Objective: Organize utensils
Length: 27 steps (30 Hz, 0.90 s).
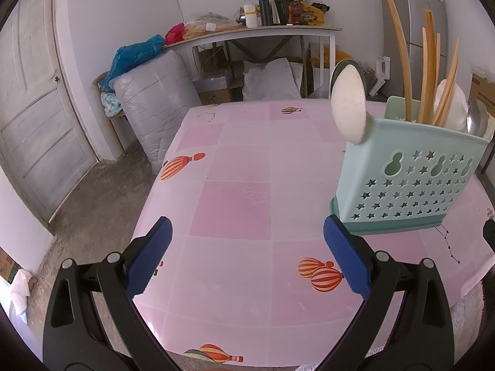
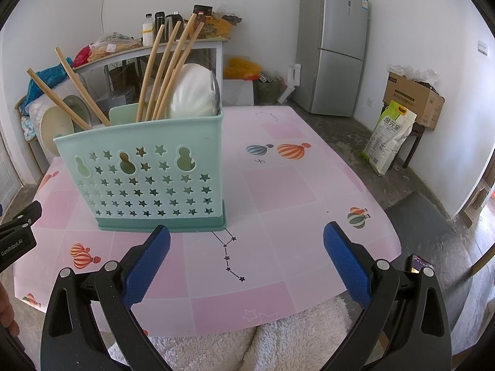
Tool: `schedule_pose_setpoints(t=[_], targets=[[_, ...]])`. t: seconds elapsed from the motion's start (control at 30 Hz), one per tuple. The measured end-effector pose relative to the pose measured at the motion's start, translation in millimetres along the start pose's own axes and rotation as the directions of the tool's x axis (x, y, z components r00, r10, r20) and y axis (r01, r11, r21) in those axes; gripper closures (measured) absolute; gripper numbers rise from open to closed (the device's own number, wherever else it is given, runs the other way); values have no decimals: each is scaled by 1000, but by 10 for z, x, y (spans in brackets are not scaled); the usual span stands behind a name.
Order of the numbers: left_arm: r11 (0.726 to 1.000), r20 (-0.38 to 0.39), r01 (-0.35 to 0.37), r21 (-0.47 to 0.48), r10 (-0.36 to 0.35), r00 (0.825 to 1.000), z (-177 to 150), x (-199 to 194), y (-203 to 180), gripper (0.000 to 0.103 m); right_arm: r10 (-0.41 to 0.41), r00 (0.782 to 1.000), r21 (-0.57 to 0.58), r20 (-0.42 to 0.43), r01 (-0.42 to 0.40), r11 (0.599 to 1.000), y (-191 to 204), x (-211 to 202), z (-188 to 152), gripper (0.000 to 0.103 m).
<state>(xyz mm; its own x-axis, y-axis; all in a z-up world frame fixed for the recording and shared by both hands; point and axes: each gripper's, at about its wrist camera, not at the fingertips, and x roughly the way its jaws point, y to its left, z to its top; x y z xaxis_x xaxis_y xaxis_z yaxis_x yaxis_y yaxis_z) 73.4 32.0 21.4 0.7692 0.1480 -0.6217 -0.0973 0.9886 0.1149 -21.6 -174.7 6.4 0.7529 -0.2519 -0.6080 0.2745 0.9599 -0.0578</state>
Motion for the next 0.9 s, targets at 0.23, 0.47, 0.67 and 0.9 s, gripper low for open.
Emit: schedule_pose_setpoints(t=[0.23, 0.47, 0.67, 0.9], targets=[[1000, 1, 1, -1, -1, 1000, 6, 0, 13, 9, -1, 1000, 1, 0, 1, 1000, 0, -1, 2, 7], [1000, 0, 2, -1, -2, 1000, 12, 6, 22, 9, -2, 1000, -1, 2, 2, 1000, -4, -1, -1, 7], [1000, -2, 4, -1, -4, 1000, 13, 6, 23, 9, -2, 1000, 0, 1, 2, 1000, -5, -1, 0, 7], [1000, -1, 3, -3, -3, 1000, 13, 4, 27, 9, -2, 1000, 0, 2, 2, 1000, -3, -2, 3, 7]])
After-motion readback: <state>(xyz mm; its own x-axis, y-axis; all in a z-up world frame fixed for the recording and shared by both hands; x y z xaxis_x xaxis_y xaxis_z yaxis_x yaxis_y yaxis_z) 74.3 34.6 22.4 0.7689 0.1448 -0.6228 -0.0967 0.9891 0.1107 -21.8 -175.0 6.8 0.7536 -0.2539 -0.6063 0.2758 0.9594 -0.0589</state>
